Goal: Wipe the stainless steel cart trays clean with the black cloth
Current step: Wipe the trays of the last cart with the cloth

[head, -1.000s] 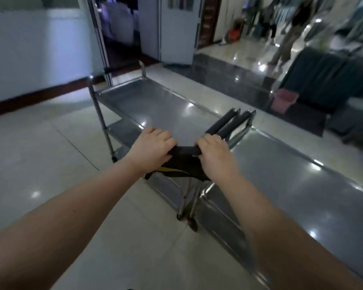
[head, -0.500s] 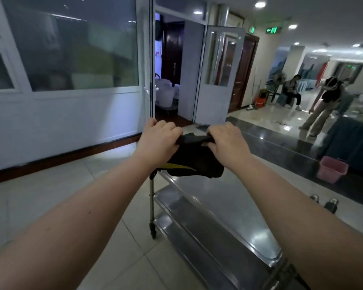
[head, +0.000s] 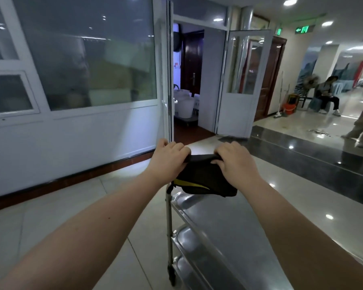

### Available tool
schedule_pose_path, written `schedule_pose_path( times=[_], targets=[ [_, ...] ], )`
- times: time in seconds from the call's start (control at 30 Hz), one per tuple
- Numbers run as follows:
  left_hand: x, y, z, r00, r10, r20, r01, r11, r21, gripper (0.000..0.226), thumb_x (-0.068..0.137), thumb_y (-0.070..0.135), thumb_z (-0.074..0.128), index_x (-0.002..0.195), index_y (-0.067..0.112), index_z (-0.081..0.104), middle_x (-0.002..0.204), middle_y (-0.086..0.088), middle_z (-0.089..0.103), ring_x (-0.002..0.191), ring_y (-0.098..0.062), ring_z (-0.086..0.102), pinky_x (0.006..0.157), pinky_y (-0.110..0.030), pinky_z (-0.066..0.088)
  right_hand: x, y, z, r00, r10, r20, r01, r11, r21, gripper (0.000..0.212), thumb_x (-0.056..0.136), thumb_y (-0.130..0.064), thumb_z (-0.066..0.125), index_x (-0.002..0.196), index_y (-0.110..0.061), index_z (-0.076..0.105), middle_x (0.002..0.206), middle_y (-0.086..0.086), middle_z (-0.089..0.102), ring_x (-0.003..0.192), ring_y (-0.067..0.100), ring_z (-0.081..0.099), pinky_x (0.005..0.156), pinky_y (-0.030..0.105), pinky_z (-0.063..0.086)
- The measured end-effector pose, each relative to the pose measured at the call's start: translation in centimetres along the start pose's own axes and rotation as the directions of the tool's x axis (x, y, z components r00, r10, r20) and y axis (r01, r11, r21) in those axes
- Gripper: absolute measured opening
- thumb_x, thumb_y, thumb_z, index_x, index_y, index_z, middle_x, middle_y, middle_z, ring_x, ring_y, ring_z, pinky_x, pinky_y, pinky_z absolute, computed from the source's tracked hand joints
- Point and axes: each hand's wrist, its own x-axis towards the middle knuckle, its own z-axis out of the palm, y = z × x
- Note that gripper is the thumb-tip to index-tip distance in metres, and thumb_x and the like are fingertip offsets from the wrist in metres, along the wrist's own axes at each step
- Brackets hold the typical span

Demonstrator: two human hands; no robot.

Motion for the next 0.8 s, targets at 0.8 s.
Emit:
schedule_pose_path(
  times=[0.8],
  targets=[
    [13.9, -15.0, 34.7, 0.955, 0.194, 0.224, -0.031, 0.817, -0.576, 0.02, 0.088, 0.018, 0.062, 0.101, 0.029, 0.071, 0.1, 0.01, 0.068, 0.098, -0.02, 0.058, 0.085, -0.033, 0.02, 10.9, 2.8, 31.5, 0.818, 0.389, 0.423, -0.52, 0.814, 0.258, 0.01, 0.095, -0.028, 0.059, 0.097, -0.018, 0.058, 0.093, -0.011, 0.045, 0.084, 0.01, 0.046, 0.073, 0.023, 0.037]
  ],
)
